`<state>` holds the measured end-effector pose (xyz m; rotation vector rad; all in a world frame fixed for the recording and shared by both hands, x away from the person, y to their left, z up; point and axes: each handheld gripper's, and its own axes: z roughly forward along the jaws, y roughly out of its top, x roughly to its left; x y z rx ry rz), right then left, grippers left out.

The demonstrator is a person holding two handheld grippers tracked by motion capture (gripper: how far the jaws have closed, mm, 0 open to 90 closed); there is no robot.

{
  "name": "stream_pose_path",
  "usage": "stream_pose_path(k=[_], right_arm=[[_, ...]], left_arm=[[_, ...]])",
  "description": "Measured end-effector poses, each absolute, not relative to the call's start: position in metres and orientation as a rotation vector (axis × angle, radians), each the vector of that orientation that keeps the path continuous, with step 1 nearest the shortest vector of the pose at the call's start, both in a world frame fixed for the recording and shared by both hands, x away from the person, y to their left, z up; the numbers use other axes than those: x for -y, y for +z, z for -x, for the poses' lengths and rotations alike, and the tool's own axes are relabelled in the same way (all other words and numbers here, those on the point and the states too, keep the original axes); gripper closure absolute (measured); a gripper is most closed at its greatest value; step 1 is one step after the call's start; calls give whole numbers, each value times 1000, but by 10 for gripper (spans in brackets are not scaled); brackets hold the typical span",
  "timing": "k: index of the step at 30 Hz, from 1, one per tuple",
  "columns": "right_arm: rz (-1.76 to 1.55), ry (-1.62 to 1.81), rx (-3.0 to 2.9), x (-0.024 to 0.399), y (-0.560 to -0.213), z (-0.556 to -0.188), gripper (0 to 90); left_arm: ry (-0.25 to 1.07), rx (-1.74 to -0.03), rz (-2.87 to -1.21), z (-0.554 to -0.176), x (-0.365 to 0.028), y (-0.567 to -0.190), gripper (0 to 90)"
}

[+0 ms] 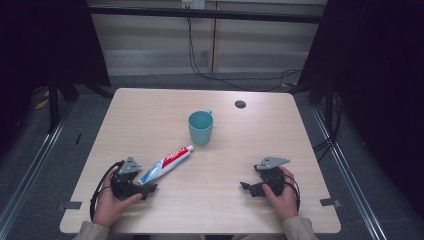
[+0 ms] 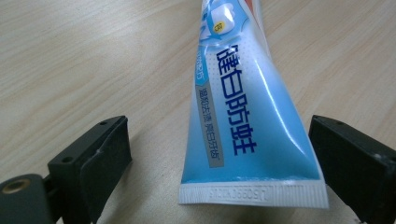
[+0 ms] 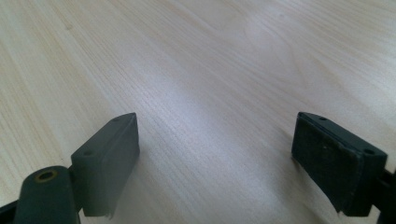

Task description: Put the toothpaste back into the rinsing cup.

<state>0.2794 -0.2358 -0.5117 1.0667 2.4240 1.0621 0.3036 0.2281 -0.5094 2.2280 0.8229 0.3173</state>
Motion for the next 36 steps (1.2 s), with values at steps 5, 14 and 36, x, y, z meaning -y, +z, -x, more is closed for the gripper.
stream_pose_path(k=[5,14,36], right_arm=[[-1067,1062,-2424,236,-512,-279,145],[-1068,1063,-2424,236,-512,-279,146],[-1066,1061,-2424,236,-512,-279,145]], left_arm=[[329,-823,-2230,-303,-228,-509,69],[303,-853,-2275,-303,-227,-502,152],[185,-910,-2506,-328,-210,-471,205]])
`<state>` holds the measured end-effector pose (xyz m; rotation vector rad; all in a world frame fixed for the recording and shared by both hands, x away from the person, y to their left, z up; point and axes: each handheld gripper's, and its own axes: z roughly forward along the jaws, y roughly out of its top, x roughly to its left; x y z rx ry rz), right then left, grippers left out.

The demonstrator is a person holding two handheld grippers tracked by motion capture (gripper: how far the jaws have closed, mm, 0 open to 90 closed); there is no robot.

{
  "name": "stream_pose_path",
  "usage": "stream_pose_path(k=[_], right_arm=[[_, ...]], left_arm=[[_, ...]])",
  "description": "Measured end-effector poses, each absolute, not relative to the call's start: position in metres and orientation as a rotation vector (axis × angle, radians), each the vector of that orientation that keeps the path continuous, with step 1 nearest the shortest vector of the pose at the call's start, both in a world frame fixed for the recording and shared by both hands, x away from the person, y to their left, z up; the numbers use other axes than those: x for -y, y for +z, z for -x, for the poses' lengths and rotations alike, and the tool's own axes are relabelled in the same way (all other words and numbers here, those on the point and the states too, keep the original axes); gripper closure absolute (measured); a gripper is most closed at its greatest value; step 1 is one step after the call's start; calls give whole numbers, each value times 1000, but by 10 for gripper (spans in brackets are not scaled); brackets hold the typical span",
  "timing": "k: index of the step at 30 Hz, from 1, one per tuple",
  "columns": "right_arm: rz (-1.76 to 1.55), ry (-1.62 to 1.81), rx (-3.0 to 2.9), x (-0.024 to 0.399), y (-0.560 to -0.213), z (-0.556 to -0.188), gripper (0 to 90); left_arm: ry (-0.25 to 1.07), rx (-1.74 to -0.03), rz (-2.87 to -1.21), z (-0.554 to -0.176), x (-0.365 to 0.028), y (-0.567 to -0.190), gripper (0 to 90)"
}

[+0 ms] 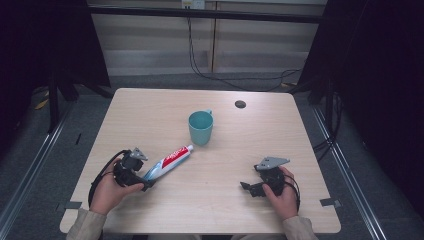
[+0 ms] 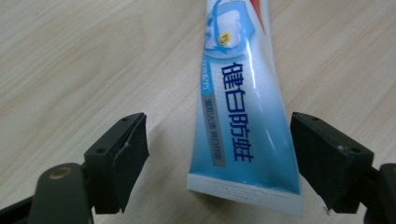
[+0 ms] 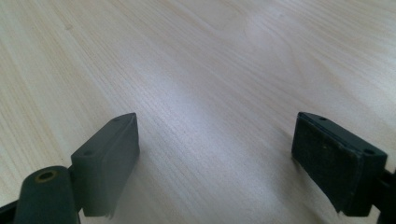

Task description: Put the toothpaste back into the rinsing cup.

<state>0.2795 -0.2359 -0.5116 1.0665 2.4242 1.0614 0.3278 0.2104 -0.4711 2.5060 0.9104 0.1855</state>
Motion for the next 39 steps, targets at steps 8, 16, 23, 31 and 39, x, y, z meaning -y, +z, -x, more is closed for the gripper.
stream_pose_path(k=[8,16,23,31,39], right_arm=[[-1066,1061,-2425,236,-512,-279,145],[-1066,1061,-2425,236,-512,-279,145],[-1065,1063,-2425,236,-512,-279,145],[-1065,1064,-2425,236,-512,-279,145],[-1065,1061,-2425,236,-512,-279,145]], left_arm=[[176,-918,-2544,-337,-204,-462,221],[162,-891,-2594,-345,-191,-453,253],[135,-872,-2632,-352,-176,-450,249],[98,-887,-2673,-361,-164,-453,266],[90,-895,-2723,-366,-161,-464,322]])
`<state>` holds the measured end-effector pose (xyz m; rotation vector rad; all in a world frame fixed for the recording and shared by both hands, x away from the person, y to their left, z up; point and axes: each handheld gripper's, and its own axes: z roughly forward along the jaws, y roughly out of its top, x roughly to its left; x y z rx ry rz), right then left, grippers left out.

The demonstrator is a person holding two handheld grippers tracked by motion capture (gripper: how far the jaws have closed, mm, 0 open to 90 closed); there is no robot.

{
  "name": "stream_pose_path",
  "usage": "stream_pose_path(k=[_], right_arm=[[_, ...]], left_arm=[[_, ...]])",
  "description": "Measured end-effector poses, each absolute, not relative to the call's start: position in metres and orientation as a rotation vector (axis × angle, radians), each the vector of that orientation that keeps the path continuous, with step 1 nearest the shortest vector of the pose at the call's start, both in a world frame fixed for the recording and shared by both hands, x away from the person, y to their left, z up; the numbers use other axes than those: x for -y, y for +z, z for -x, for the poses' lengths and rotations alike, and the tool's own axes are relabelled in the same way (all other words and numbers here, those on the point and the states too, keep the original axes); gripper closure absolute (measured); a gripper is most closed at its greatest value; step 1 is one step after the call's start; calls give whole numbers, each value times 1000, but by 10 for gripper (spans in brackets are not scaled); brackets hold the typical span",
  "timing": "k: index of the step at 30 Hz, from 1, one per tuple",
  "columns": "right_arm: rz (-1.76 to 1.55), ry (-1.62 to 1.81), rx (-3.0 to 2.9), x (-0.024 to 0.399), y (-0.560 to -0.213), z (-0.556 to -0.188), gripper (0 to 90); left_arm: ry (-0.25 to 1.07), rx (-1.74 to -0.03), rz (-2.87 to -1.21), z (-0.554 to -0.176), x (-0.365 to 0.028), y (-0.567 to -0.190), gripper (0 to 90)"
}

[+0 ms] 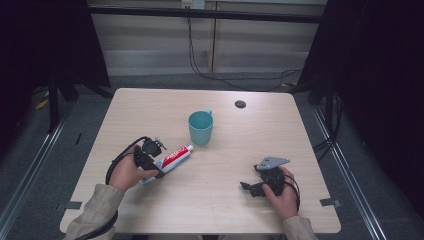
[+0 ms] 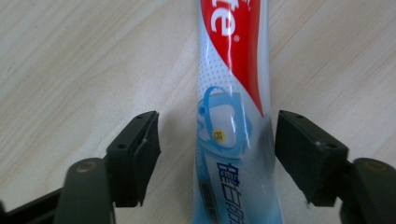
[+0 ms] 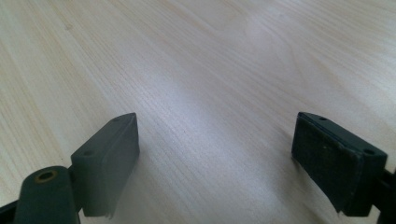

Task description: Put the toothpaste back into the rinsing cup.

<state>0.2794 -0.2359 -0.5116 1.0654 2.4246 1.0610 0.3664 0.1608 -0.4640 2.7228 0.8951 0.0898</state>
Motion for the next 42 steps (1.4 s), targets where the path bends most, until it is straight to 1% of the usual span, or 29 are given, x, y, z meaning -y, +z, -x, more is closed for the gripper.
stream_pose_path(k=[2,3,7,10,12,13,17,24,27,29,31,36,42], right_arm=[[-1065,1064,-2425,236,-512,-279,145],[-1065,1061,-2425,236,-512,-279,145],[-1065,1062,-2425,236,-512,-279,145],[-1065,1062,-2425,236,-512,-279,146],[-1065,1062,-2425,236,-512,-279,145],[-1065,1062,-2425,236,-512,-279,145],[-1066,1062,-2425,236,-512,-279,145],[-1066,1060,-2425,236,-512,-279,144],[-1061,1061,-2428,236,-512,-280,141],[-1068,1057,-2427,236,-512,-282,124],[-1069,1051,-2426,235,-512,-283,115],[-1069,1051,-2430,235,-512,-283,113],[-1084,1044,-2419,234,-512,-282,113]], left_arm=[[75,-911,-2727,-367,-160,-467,331],[62,-906,-2730,-367,-160,-468,354],[59,-904,-2742,-368,-157,-472,376],[58,-891,-2751,-368,-155,-471,415],[50,-878,-2756,-366,-154,-470,463],[57,-868,-2765,-365,-153,-469,531],[47,-885,-2782,-366,-150,-468,579],[96,-823,-2816,-361,-147,-463,738],[105,-821,-2808,-359,-146,-463,743],[87,-818,-2803,-358,-148,-462,745],[99,-818,-2784,-358,-149,-459,745],[102,-823,-2757,-358,-151,-444,745],[103,-785,-2766,-357,-144,-438,745]])
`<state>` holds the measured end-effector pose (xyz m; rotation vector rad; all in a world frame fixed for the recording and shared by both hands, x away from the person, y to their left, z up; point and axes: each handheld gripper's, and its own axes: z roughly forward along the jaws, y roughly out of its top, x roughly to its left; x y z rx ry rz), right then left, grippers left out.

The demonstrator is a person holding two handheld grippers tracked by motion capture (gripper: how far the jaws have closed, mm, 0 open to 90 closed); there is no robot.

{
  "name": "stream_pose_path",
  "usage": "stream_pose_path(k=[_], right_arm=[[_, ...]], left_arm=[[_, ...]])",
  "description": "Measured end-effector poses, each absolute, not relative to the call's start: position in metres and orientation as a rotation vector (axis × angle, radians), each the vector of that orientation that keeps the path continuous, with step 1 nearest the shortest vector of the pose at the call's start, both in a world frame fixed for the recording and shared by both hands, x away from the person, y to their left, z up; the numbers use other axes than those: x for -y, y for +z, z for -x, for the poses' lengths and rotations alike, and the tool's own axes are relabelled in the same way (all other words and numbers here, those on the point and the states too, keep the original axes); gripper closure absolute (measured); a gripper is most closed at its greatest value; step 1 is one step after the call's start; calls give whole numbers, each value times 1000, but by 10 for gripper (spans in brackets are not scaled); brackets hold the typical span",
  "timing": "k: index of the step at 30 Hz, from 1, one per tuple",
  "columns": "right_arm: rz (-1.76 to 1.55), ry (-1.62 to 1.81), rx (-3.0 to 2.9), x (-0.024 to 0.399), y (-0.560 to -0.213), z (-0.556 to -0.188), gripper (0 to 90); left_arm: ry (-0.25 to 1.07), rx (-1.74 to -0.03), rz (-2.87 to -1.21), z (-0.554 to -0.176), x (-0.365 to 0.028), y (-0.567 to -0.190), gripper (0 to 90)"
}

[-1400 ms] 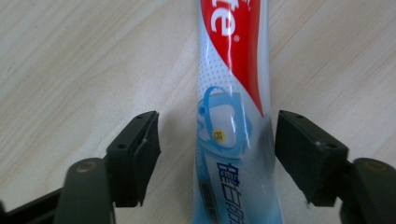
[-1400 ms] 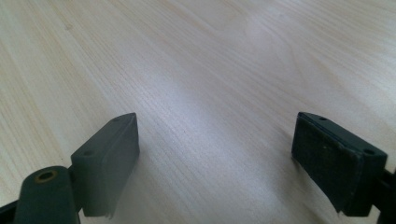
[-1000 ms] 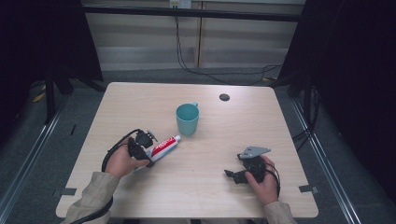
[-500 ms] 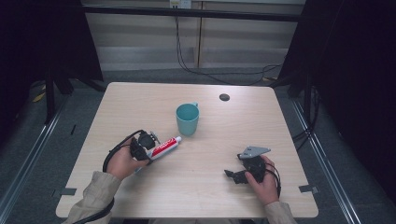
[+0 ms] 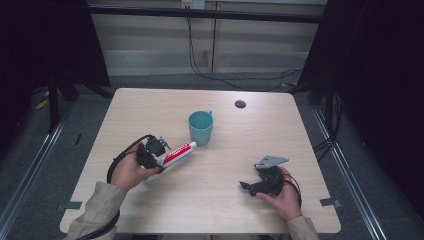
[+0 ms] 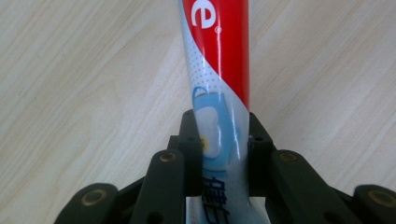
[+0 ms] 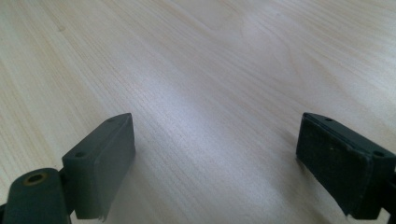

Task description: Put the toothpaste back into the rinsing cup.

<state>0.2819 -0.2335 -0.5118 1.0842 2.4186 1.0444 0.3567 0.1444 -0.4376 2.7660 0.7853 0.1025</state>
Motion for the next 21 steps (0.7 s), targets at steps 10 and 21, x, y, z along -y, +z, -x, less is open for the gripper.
stream_pose_path(k=[10,21], right_arm=[[-967,984,-2462,225,-500,-283,140],[-740,883,-2503,208,-478,-287,149]], left_arm=[[102,-724,-2780,-356,-127,-432,745],[81,-669,-2805,-355,-109,-431,744]])
